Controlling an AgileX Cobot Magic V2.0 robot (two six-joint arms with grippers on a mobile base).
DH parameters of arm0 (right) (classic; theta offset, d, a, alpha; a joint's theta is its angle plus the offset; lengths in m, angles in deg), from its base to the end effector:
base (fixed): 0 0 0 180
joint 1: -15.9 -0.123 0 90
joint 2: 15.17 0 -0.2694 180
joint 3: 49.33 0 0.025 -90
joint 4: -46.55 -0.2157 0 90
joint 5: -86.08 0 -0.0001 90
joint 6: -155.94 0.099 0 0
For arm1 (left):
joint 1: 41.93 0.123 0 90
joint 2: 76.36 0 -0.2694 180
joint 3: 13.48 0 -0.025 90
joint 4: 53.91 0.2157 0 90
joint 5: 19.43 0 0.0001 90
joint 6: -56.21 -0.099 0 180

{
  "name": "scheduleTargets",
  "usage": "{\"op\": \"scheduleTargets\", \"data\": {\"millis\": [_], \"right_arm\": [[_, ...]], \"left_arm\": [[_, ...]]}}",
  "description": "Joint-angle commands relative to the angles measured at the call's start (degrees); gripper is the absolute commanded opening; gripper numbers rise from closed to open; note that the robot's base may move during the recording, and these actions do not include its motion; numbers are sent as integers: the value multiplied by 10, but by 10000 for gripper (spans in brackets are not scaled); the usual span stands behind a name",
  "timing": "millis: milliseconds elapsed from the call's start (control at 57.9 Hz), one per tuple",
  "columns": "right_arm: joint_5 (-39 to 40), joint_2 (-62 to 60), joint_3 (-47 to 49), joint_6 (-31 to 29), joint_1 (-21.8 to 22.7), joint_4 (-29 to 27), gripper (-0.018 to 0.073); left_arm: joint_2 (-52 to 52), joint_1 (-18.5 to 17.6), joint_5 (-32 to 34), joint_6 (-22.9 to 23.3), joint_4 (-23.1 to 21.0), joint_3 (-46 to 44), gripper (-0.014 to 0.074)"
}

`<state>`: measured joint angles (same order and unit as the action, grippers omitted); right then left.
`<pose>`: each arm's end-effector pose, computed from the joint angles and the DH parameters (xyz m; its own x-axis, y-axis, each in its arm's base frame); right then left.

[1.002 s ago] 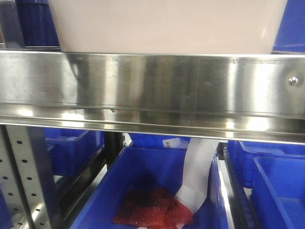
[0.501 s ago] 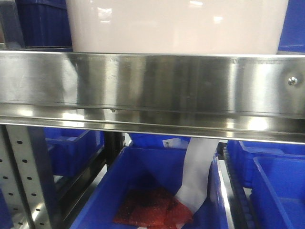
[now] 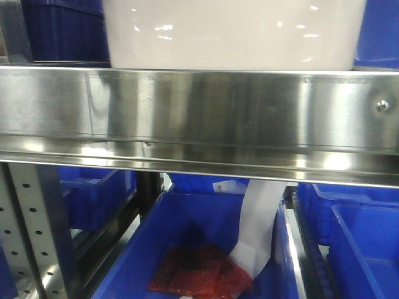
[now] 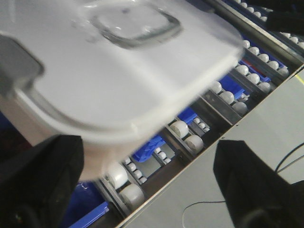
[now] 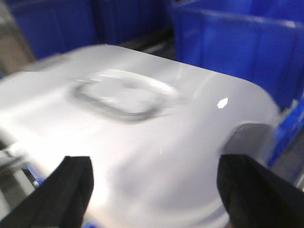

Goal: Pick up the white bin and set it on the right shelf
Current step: 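Push the bin forward onto the roller shelf and lower it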

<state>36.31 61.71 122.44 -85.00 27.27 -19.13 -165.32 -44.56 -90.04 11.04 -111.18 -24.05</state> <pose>0.2272 0.0246 0.4031 -0.2995 -0.0154 -0.9540 -0.5286 0.8351 0.1525 0.2398 -0.0897 0.4174 -0.4968 0.2096 -0.8422 0.7748 0.5443 -0.3216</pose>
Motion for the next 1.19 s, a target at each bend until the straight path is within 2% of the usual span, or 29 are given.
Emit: {"op": "scheduleTargets", "data": {"millis": [0, 52, 104, 207, 259, 328, 432, 484, 553, 691, 950, 1175], "right_arm": [[-6, -56, 22, 36, -1, -9, 545], [-13, -76, 22, 56, -1, 7, 462], [-22, -98, 22, 77, -1, 30, 337], [-43, -135, 21, 111, -1, 80, 40], [-43, -149, 18, 133, -1, 99, 67], [-39, -168, 14, 166, -1, 142, 75], [-27, -195, 0, 239, -1, 225, 75], [-21, -214, -12, 273, -1, 269, 75], [-7, -243, -35, 313, -1, 317, 75], [33, -319, -111, 348, -1, 357, 75], [119, -467, -279, 352, -1, 359, 75], [212, -603, -372, 352, -1, 359, 75]], "left_arm": [[53, -3, -59, 24, -15, -19, 124], [70, -3, -59, 35, 0, -19, 69], [88, -3, -59, 46, 13, -19, 2], [116, -3, -59, 71, 51, -19, -126], [126, -3, -59, 85, 75, -19, -121], [138, -3, -59, 127, 127, -19, -118], [149, -3, -58, 226, 261, -19, -118], [157, -3, -55, 259, 326, -15, -118], [175, -3, -42, 278, 377, 3, -118], [241, -3, 20, 279, 377, 78, -118], [440, -3, 232, 279, 377, 311, -118], [623, -3, 368, 278, 373, 485, -118]]}}
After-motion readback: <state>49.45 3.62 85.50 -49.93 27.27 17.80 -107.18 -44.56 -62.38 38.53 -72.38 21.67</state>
